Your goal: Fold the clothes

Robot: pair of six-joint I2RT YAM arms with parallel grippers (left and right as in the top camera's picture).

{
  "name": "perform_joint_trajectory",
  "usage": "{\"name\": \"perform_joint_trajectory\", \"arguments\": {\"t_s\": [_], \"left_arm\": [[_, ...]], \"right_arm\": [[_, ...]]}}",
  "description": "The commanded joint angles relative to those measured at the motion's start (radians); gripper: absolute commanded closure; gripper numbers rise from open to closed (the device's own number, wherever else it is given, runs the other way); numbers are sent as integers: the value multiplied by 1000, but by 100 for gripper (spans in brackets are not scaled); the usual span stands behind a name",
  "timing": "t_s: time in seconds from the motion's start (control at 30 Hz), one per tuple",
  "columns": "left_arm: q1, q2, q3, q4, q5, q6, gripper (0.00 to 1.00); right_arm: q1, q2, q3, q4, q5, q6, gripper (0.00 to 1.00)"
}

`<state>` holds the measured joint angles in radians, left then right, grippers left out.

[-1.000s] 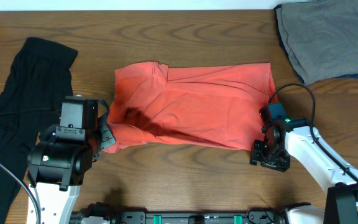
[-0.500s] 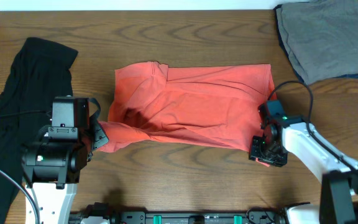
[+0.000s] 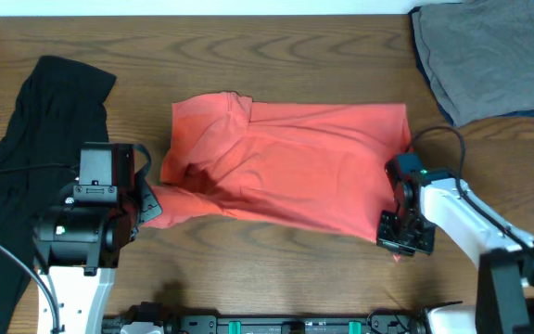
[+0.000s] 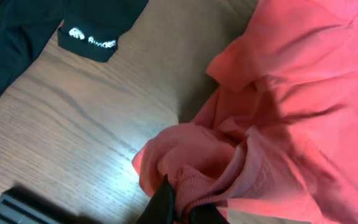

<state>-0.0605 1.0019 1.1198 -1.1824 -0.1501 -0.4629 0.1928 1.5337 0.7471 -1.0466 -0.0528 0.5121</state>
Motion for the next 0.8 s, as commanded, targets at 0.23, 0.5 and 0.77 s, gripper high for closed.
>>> {"name": "perform_joint_trajectory", "arguments": {"t_s": [0.23, 0.5, 0.77], "left_arm": [[6, 2, 101, -66, -19, 19, 94], [6, 91, 101, 232, -19, 68, 94], [6, 272, 101, 551, -19, 78, 94]], "right_arm": [[-40, -268, 160, -180, -86, -55, 99], [-137, -212, 216, 111, -82, -148, 99], [-220, -80, 240, 406, -82, -208, 99]]}}
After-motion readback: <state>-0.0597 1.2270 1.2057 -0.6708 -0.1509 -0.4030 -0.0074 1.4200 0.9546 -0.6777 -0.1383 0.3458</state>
